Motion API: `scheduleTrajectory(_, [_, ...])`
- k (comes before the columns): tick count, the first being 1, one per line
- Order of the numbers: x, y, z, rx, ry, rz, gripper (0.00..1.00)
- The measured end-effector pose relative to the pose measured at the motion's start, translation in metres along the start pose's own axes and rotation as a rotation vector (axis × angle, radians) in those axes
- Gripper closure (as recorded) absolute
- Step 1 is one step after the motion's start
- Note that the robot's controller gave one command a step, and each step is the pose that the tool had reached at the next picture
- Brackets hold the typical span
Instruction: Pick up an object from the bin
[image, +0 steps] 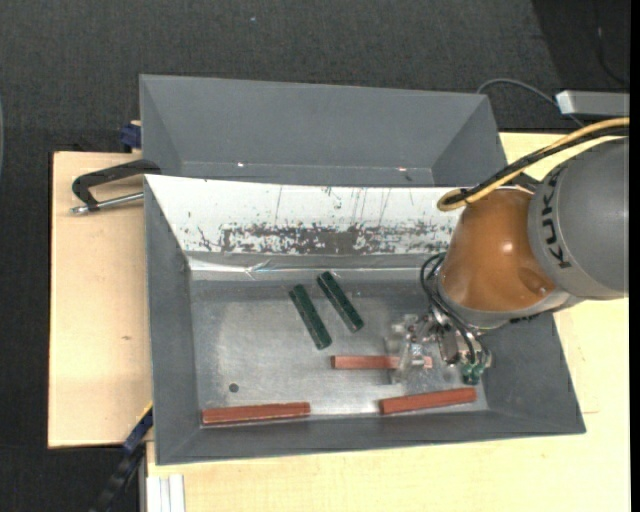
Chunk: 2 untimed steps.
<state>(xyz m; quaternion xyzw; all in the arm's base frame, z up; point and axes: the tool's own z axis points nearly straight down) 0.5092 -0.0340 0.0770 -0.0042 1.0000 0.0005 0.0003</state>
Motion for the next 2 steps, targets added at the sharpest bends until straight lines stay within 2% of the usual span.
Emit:
scheduleTrajectory(1, [0.0, 0.0, 0.0, 0.0, 0.0, 0.0, 1.0])
scheduleTrajectory(2, [-0.011, -0.016, -0.188, 0.001, -0.011, 0.028, 1.0])
